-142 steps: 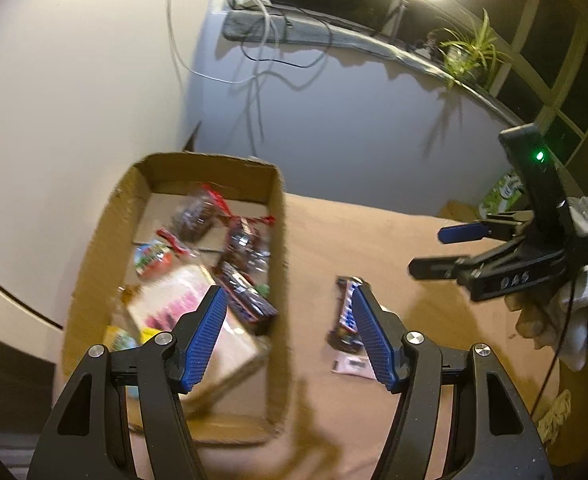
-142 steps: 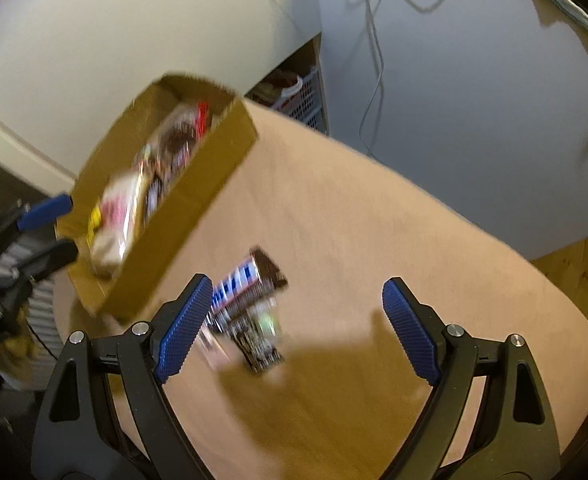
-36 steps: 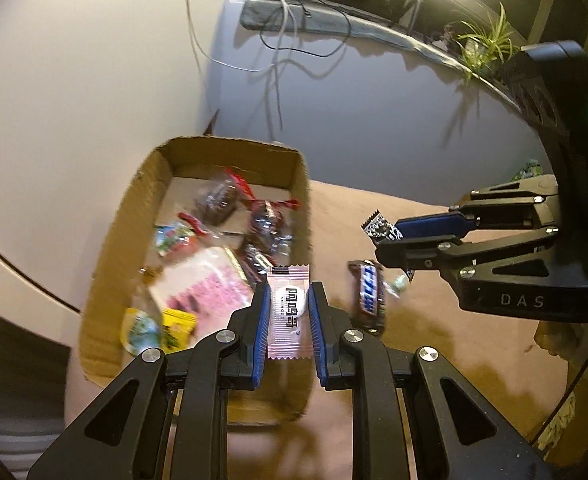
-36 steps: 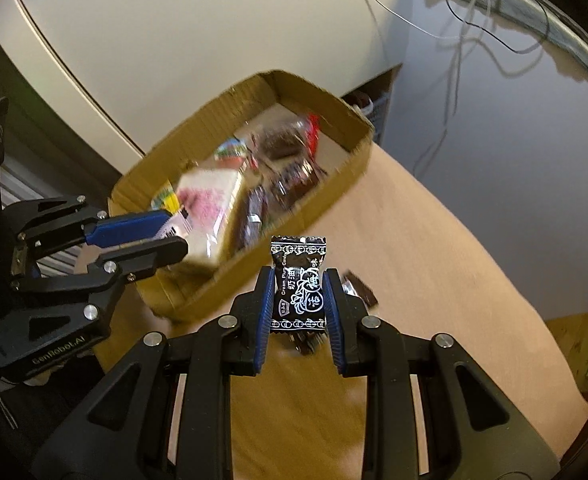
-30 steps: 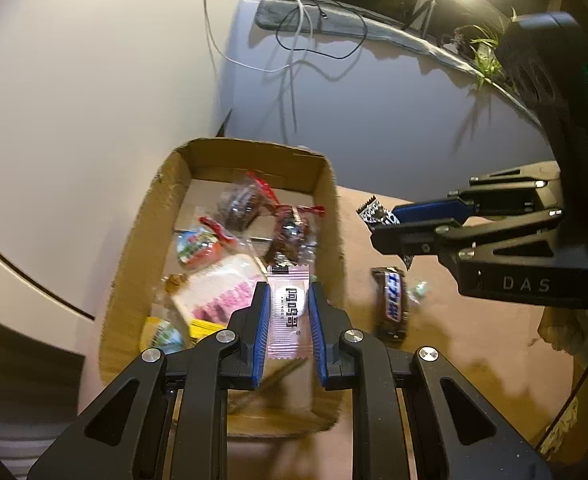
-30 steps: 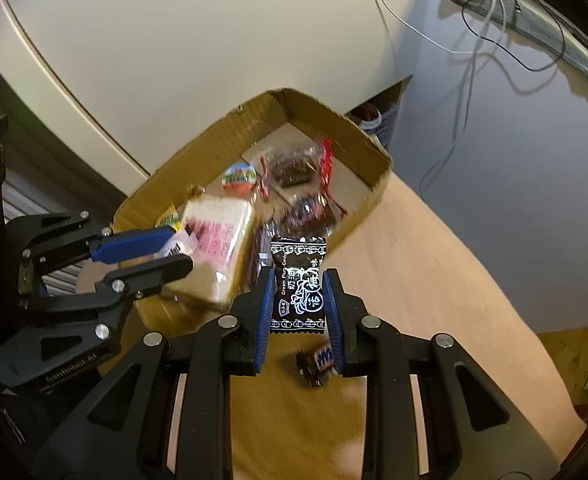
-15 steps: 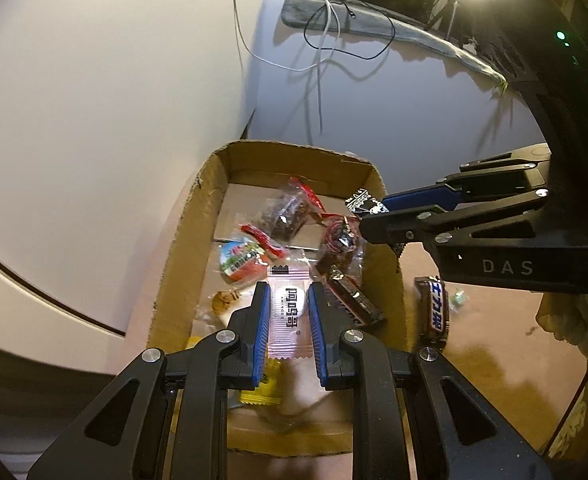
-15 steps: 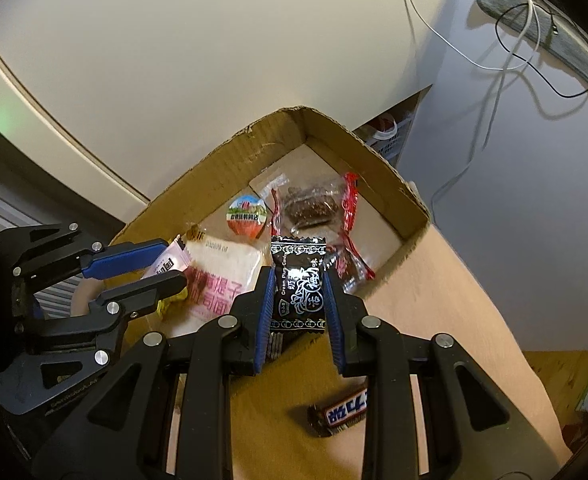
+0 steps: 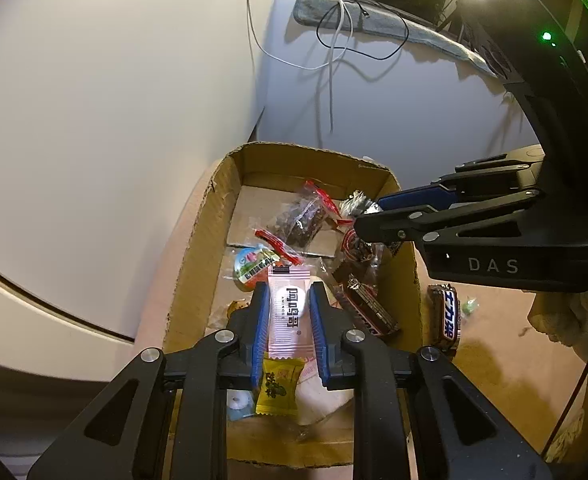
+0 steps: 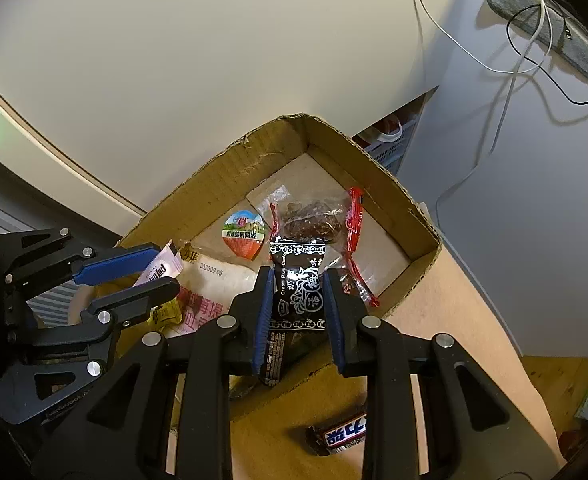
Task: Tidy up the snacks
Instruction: 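Carry the black-and-white packet and pink-white candy into the box and open both tools, then move both tools back over the Snickers bar and green candy on the table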
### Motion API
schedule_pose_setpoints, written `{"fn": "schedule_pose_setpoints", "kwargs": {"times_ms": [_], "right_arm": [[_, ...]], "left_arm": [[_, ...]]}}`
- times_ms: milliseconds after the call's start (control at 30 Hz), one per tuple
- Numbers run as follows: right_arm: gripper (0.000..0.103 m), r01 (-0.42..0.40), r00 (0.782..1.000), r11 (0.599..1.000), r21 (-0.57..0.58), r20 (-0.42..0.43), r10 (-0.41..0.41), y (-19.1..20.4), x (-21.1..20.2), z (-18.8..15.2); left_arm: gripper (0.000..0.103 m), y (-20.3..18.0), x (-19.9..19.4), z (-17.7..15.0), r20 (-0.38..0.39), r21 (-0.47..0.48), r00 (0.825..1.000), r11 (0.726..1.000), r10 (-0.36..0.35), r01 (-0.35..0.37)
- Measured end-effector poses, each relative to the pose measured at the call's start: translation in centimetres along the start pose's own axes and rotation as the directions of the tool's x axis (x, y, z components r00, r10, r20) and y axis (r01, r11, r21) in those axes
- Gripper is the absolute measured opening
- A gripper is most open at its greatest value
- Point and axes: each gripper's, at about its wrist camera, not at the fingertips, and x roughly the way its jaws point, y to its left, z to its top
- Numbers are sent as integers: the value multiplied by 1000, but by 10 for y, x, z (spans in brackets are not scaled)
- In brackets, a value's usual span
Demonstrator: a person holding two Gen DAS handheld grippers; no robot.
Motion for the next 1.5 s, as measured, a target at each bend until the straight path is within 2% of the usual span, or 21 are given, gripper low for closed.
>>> {"fn": "schedule_pose_setpoints", "kwargs": {"times_ms": [67, 133, 200, 267, 400, 433, 500, 633, 700, 933, 1167, 1500], "right_arm": [[27, 3, 1000, 1000, -3, 0, -3, 1, 0, 1], [32, 7, 1000, 1000, -5, 2, -7, 1, 0, 3], [46, 11, 1000, 1000, -4, 7, -11, 1, -1, 4], [47, 14, 1000, 1000, -2, 10, -14, 0, -2, 5], [50, 18, 1000, 1000, -3, 6, -18, 0, -1, 6], [52, 19, 1000, 1000, -4, 4, -19, 1, -1, 6], [64, 27, 1000, 1000, -6, 5, -27, 1, -2, 6], [71, 35, 999, 999, 7, 13, -35, -3, -4, 4], [76, 40, 999, 999, 13, 15, -40, -6, -5, 3], [82, 39, 997, 998, 51, 65, -42, -16, -16, -6], [83, 23, 991, 995, 97, 126, -36, -32, -37, -20], [83, 74, 993, 971, 226, 72, -93, -86, -61, -68]], "left_arm": [[21, 1, 0, 0, 0, -4, 1000, 1000, 4, -4], [27, 1, 0, 0, 1, -7, 1000, 1000, 8, -8], [27, 2, 0, 0, 0, -8, 1000, 1000, 10, -10], [30, 2, 0, 0, 0, -8, 1000, 1000, 13, -13], [45, 3, 0, 0, 0, -9, 1000, 1000, 15, -15], [51, 3, 0, 0, 0, -8, 1000, 1000, 17, -17], [58, 2, -1, 0, -1, -3, 1000, 1000, 25, -25], [64, -1, -3, -1, -1, 13, 999, 999, 38, -38], [65, -2, -3, -2, -1, 14, 999, 999, 43, -43], [65, -10, -7, -4, 2, 29, 999, 998, 48, -48], [65, -23, -12, -6, 9, 41, 1000, 999, 27, -27], [65, -64, -14, -10, 7, 79, 999, 996, -49, 48]]}}
